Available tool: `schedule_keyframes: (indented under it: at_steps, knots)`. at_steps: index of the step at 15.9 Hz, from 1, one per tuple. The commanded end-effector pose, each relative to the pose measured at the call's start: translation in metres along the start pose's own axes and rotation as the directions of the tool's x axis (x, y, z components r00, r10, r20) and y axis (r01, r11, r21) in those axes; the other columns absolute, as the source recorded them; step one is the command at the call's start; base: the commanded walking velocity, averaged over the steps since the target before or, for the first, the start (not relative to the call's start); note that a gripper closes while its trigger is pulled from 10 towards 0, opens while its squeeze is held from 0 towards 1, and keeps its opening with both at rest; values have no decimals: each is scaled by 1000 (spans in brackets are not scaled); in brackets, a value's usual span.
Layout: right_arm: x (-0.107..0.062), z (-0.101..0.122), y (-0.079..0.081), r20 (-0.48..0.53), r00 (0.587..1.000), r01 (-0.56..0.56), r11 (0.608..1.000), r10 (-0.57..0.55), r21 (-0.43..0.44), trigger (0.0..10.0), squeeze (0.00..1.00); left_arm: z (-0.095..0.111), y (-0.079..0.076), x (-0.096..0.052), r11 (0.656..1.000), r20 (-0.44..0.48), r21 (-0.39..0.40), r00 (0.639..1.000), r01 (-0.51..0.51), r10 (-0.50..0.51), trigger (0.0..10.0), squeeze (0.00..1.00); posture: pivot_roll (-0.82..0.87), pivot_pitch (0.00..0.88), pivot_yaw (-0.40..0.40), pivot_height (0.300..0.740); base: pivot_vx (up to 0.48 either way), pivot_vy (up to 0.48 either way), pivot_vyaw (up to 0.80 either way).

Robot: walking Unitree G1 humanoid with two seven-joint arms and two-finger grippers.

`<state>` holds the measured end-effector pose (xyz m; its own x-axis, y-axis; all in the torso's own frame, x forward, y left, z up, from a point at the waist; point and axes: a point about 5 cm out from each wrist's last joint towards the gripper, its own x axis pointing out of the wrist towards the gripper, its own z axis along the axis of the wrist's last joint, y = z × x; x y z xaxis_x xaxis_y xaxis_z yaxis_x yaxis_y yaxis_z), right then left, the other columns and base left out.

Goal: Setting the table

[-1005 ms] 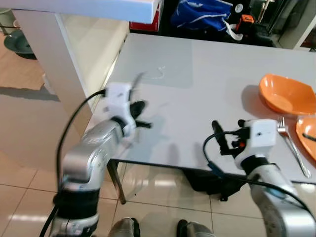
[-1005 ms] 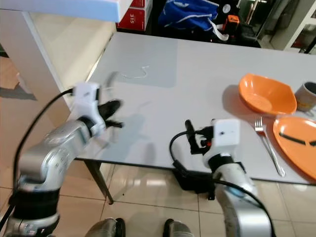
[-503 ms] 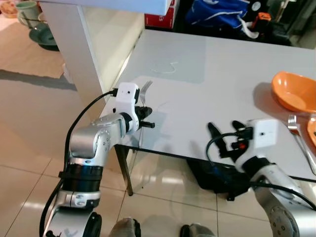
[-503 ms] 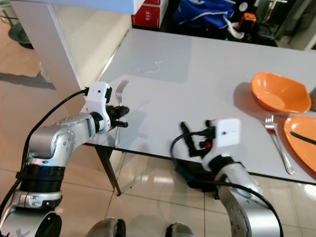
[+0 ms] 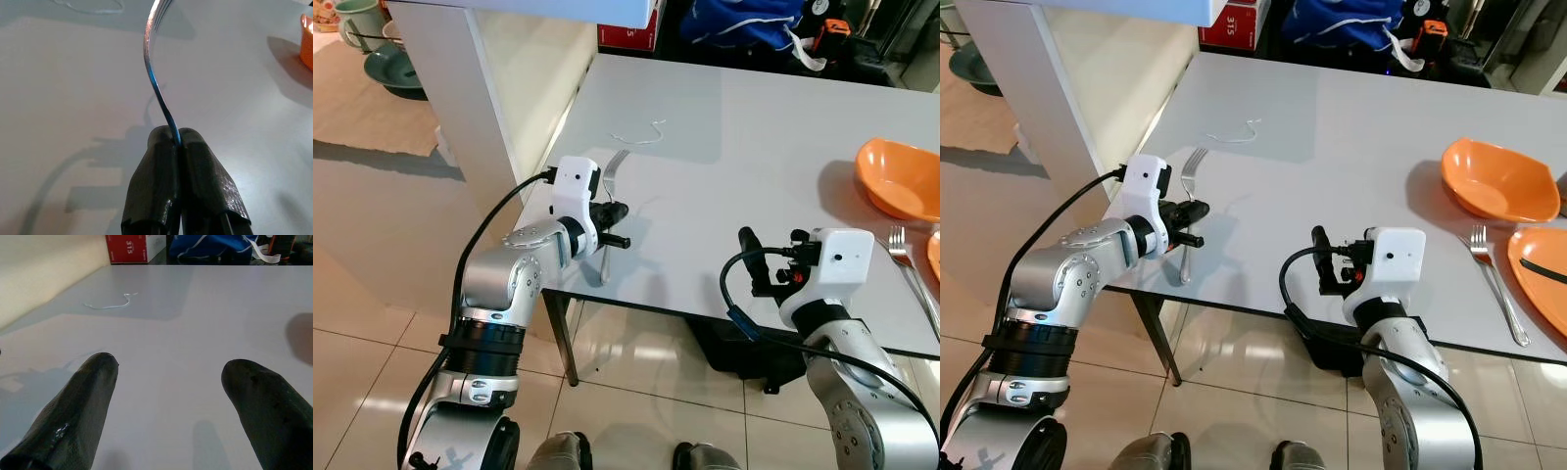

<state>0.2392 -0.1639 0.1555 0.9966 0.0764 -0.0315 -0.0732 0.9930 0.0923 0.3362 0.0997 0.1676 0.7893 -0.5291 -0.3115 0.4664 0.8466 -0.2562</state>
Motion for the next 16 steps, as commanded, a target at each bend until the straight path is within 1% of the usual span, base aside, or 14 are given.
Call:
schedule_keyframes:
  at_steps: [1,2,4,6,8,9,10,11,12,13,14,16]
  knots:
    - [2,-1,-2,-5,1000,14,1000,-14,-2,10000,0,1,-6,1,999,-6,-25,999,47,-48,10000,0,21,84,-20,740,0,0,0]
    - [4,-3,1,-17,1000,-1,1000,1,8,10000,0,0,-8,2,997,-32,-56,998,61,-63,10000,0,28,80,-24,740,0,0,0]
    - [6,-4,4,-28,999,-26,1000,27,13,10000,0,-4,-5,5,996,-63,-74,996,58,-63,10000,0,24,80,-22,740,0,0,0]
    - [3,-5,5,-49,997,-65,998,65,4,10000,0,-10,-2,15,999,-114,-23,993,43,-45,10000,0,14,83,-17,740,0,0,0]
    - [-5,-7,10,-69,988,-136,991,135,-3,10000,0,-8,0,20,998,-142,-11,988,58,-59,10000,0,-3,86,-6,740,0,0,0]
    - [-10,-7,14,-67,979,-191,982,190,1,10000,0,-8,5,22,999,-159,7,986,51,-49,10000,0,-9,87,-2,740,0,0,0]
    - [-12,-7,15,-62,975,-213,977,213,5,10000,0,-8,8,23,999,-168,19,985,43,-40,10000,0,-11,88,-1,740,0,0,0]
    - [-16,-4,18,-36,967,-253,967,254,21,10000,0,-8,15,24,999,-185,30,983,26,-20,10000,0,-22,87,1,740,0,0,0]
    - [-18,-2,21,-16,958,-286,957,287,46,10000,0,-7,20,25,1000,-190,23,982,20,-16,10000,0,-22,86,0,740,0,0,0]
    - [-20,-1,22,-8,949,-314,948,315,55,10000,0,-6,24,25,1000,-198,25,980,6,-1,10000,0,-17,87,-3,740,0,0,0]
    - [-22,-1,23,-5,940,-339,939,340,50,10000,0,-7,28,24,1000,-201,8,979,-10,11,10000,0,-11,88,-6,740,0,0,0]
    - [-21,0,21,-5,936,-351,935,352,49,10000,0,-9,29,25,1000,-213,-28,977,6,-12,10000,0,-4,91,-12,740,0,0,0]
